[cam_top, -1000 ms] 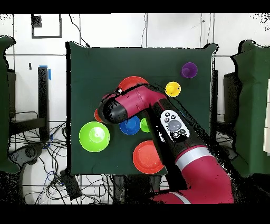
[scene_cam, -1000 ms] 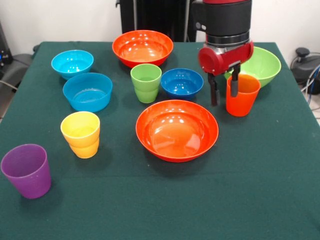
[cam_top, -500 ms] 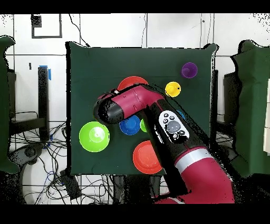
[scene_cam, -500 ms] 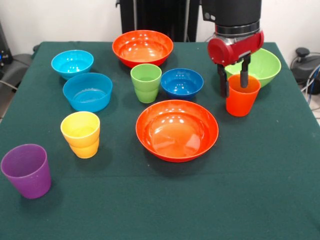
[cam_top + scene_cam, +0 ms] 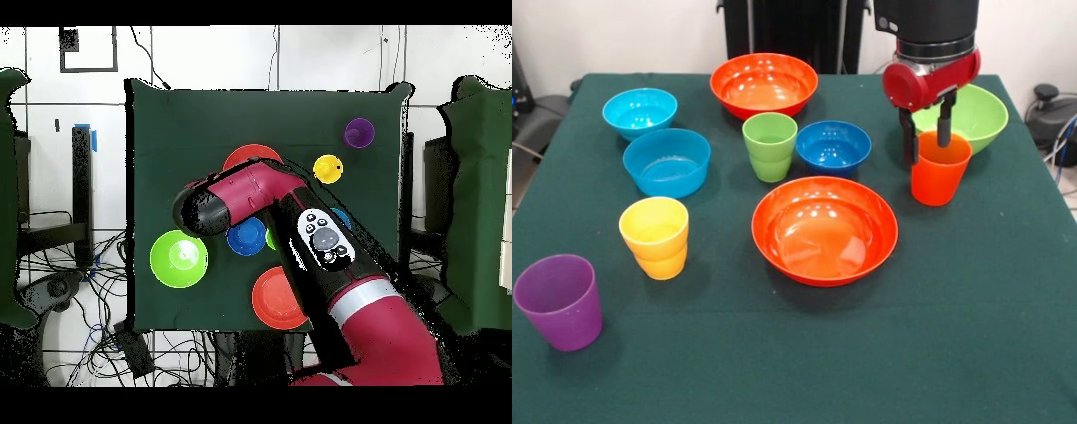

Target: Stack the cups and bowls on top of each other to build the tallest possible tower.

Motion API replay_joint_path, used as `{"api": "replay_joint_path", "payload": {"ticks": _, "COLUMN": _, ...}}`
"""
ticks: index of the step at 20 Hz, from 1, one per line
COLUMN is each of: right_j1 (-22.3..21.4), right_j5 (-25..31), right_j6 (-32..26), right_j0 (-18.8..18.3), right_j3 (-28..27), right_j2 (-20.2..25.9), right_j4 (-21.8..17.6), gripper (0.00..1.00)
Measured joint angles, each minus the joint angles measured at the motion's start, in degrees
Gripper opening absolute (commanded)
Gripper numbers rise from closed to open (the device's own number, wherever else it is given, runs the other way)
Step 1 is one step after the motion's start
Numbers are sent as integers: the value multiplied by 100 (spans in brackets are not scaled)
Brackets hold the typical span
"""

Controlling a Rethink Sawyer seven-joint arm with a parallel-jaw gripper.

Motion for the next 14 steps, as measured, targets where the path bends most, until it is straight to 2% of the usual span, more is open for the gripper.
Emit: {"api": "replay_joint_path", "payload": {"ticks": 14, "right_j1": 201, "right_j5": 50, "right_j6": 0, "right_j0": 4, "right_j3": 26, "right_j2": 64, "right_j4": -230, "gripper": 100}}
